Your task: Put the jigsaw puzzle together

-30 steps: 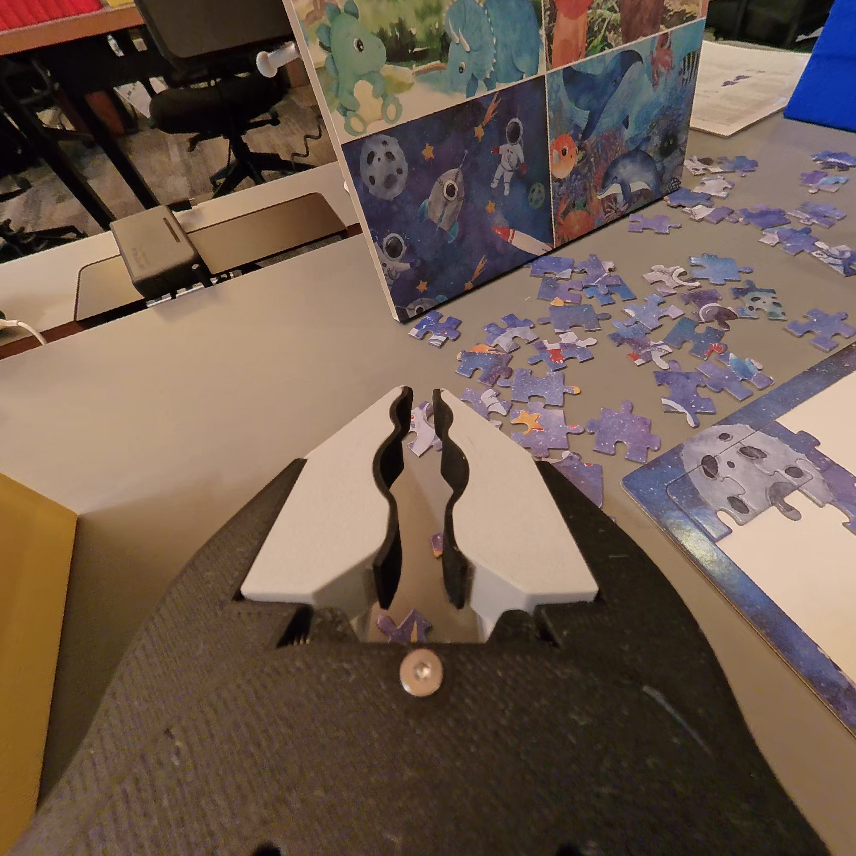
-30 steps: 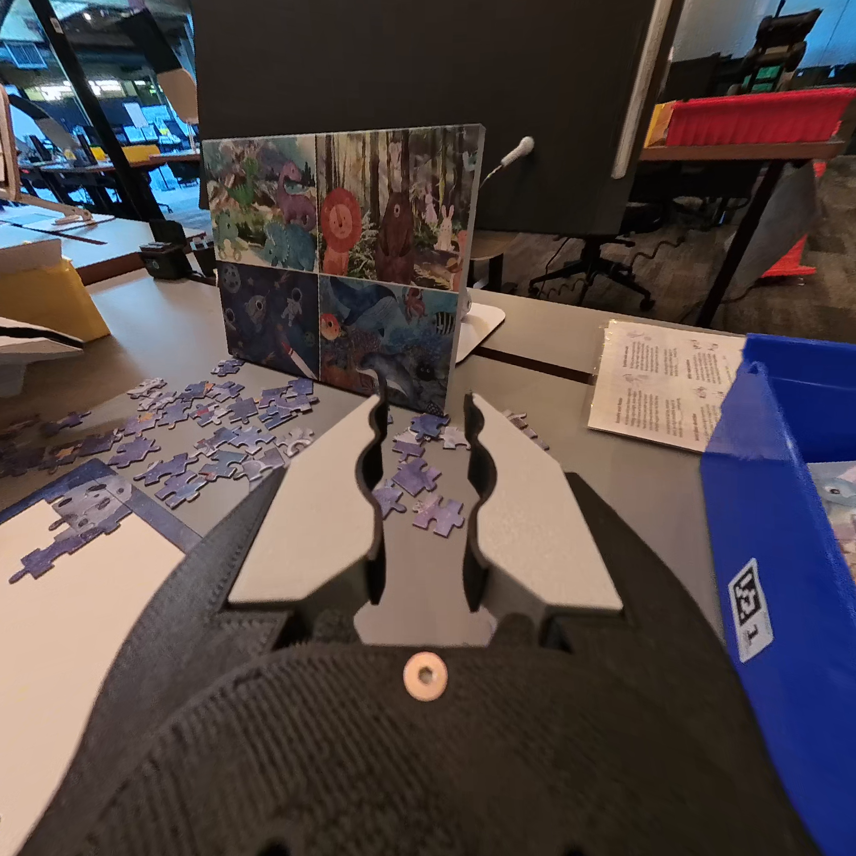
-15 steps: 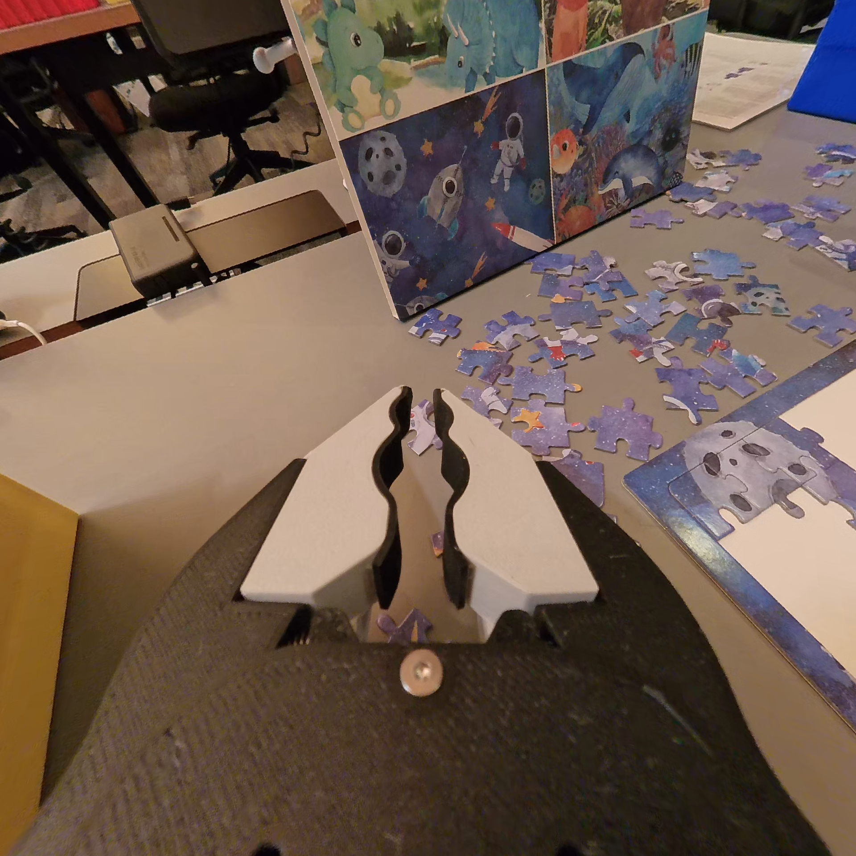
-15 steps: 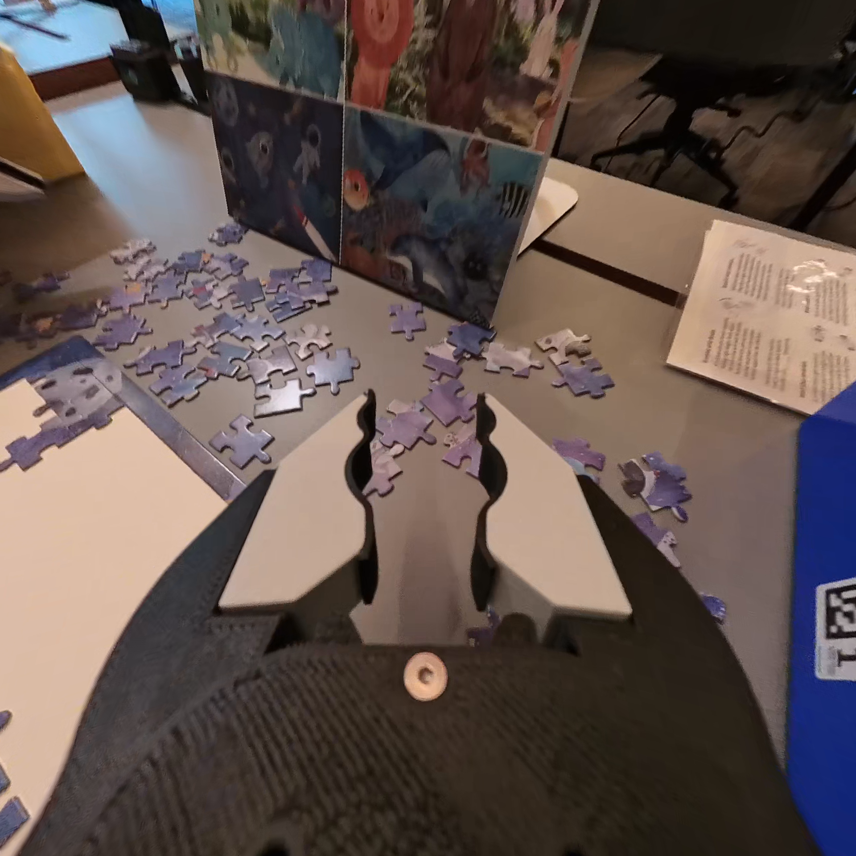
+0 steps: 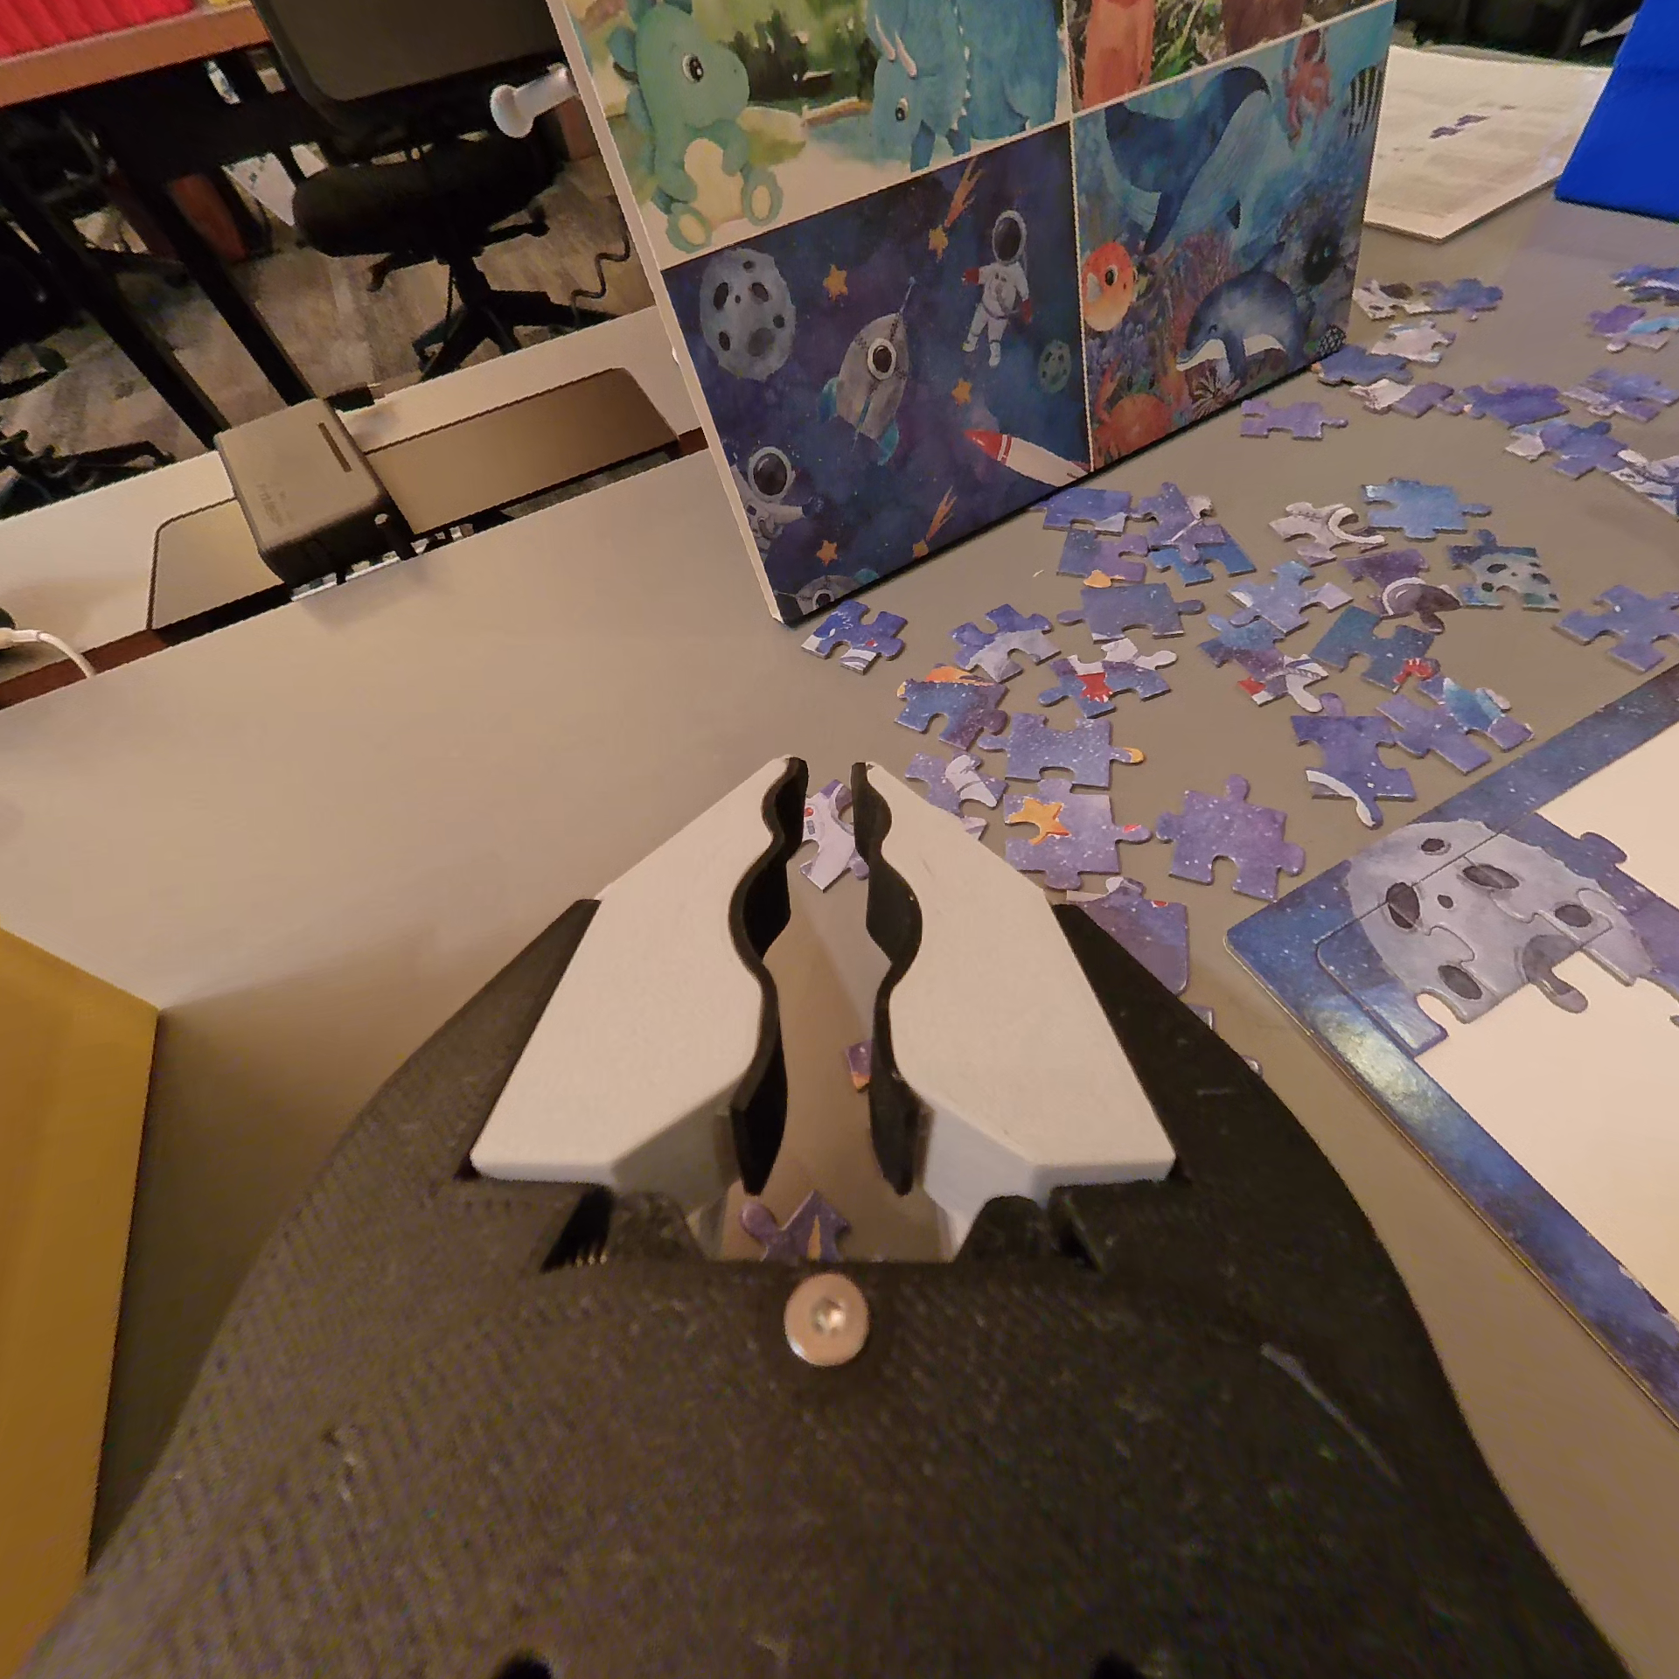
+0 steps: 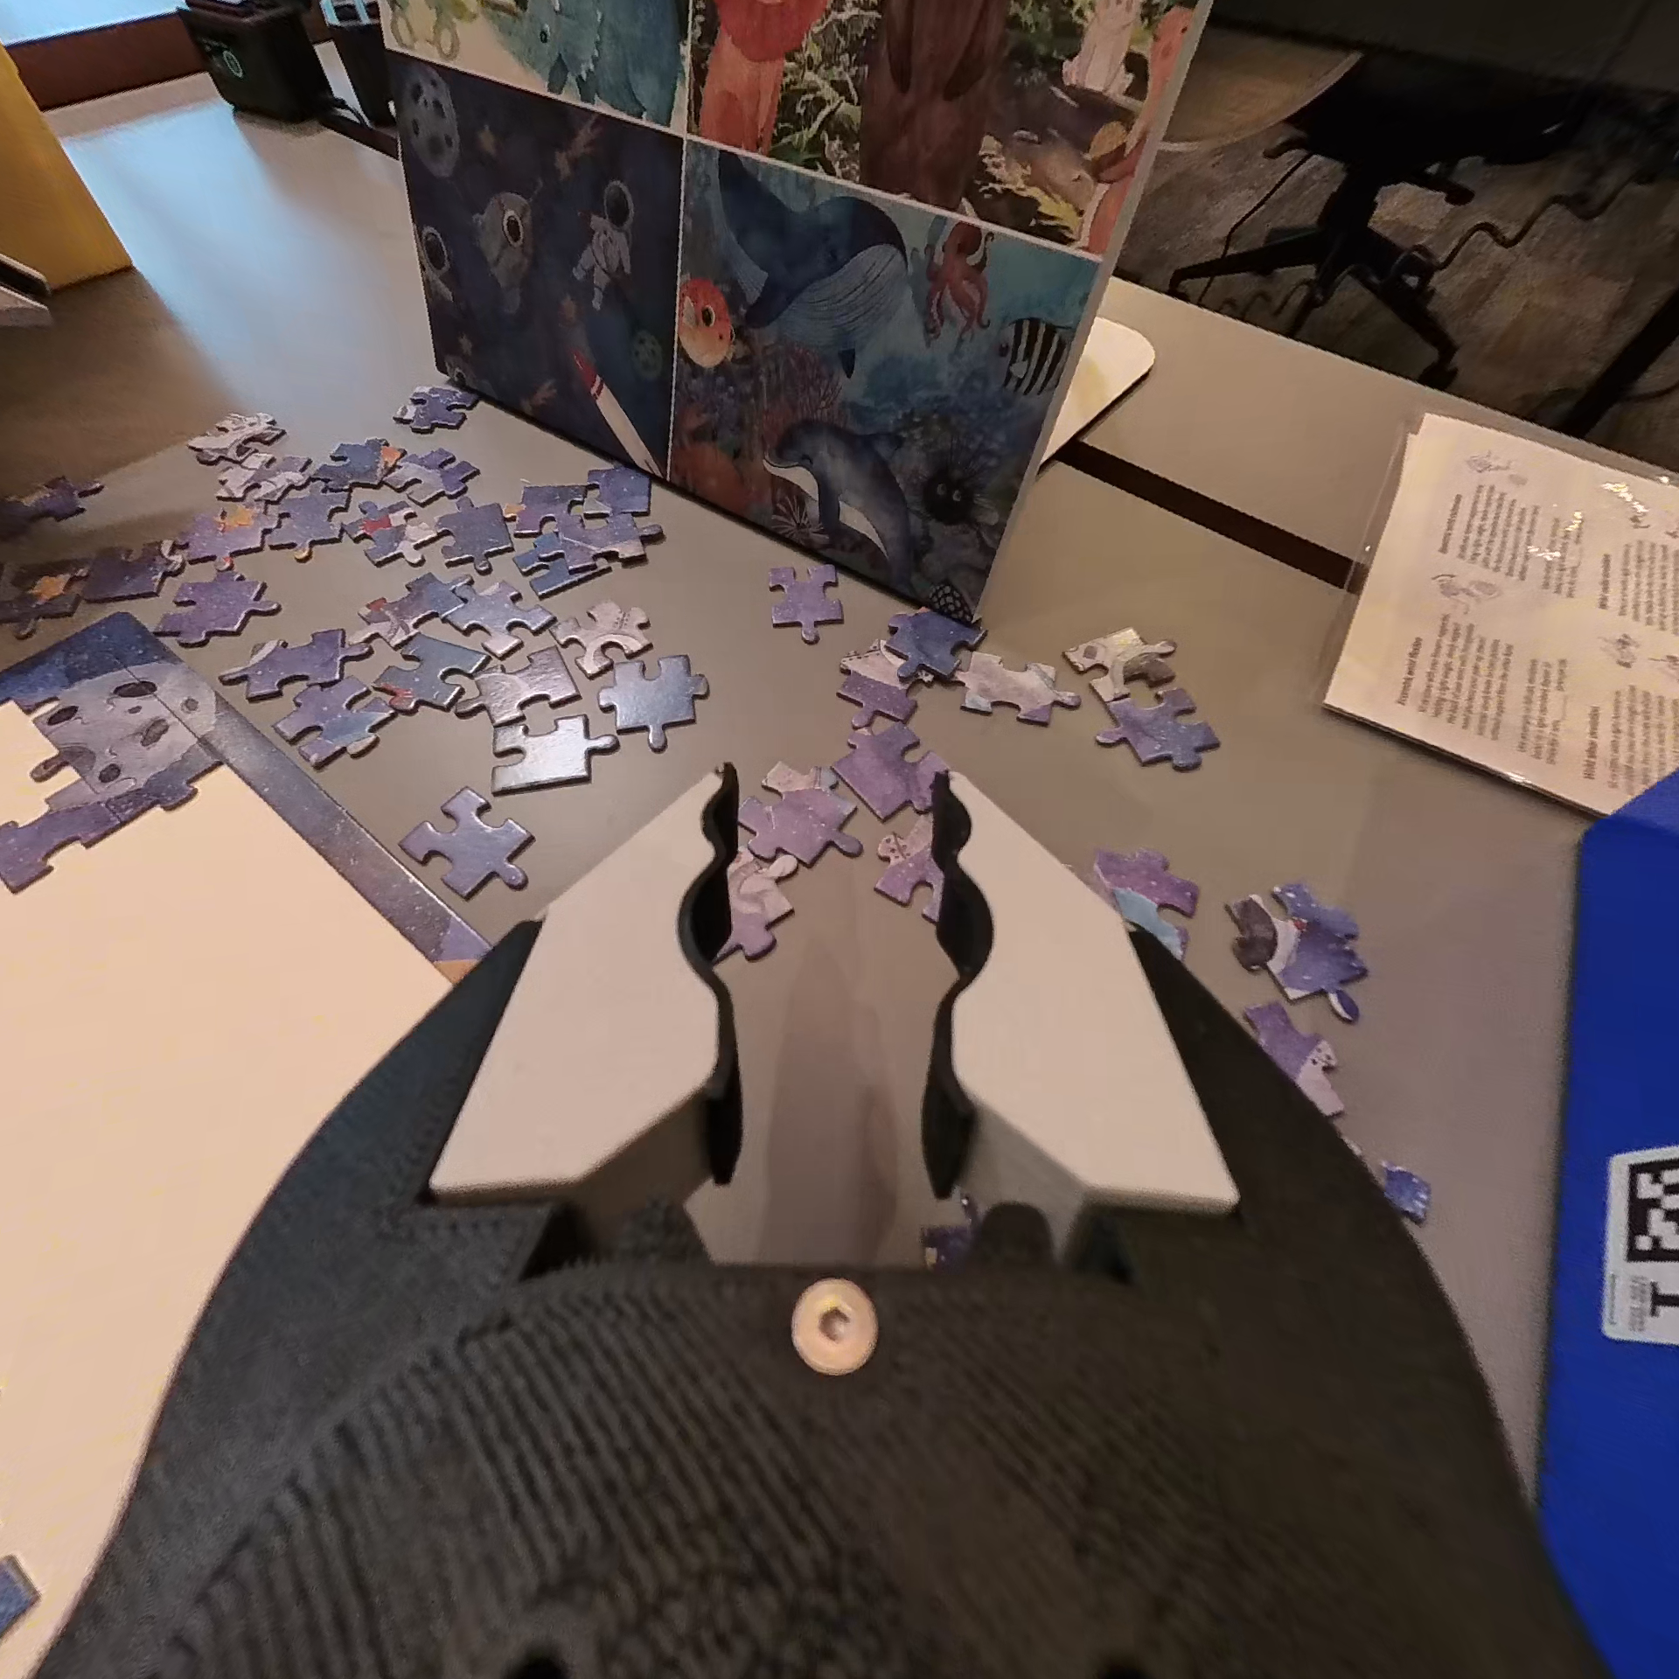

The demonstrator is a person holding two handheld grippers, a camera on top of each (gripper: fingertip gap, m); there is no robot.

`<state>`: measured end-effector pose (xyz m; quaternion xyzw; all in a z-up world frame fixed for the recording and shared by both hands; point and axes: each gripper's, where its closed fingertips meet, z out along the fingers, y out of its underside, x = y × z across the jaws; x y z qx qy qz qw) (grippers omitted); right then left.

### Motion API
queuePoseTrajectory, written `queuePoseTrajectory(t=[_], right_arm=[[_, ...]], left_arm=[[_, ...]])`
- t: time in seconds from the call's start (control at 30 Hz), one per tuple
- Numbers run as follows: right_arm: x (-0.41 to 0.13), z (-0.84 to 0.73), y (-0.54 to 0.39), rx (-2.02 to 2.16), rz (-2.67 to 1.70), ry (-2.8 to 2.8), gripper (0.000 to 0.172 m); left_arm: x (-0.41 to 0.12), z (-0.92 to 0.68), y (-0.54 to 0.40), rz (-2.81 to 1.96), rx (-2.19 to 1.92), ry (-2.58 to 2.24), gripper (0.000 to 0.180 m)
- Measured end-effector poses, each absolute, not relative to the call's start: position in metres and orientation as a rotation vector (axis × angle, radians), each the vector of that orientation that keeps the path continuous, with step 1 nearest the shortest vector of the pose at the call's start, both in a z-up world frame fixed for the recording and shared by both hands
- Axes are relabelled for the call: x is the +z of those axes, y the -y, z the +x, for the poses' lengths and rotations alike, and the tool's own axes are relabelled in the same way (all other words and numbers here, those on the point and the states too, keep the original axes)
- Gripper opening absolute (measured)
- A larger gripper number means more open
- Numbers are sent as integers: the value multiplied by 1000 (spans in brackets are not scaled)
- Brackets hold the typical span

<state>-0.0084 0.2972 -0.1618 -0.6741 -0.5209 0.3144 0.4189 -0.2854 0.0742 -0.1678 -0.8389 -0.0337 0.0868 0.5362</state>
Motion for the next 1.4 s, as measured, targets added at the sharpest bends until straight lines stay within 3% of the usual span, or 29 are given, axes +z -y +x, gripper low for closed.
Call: queuePoseTrajectory(t=[1.03, 1.4], right_arm=[[-160, -4, -304, 807, -1715, 1260, 41], [-187, -9, -293, 810, -1816, 1358, 42]], left_arm=[[-168, -285, -74, -1999, 210, 79, 8], [-168, -285, -74, -2000, 210, 78, 8]])
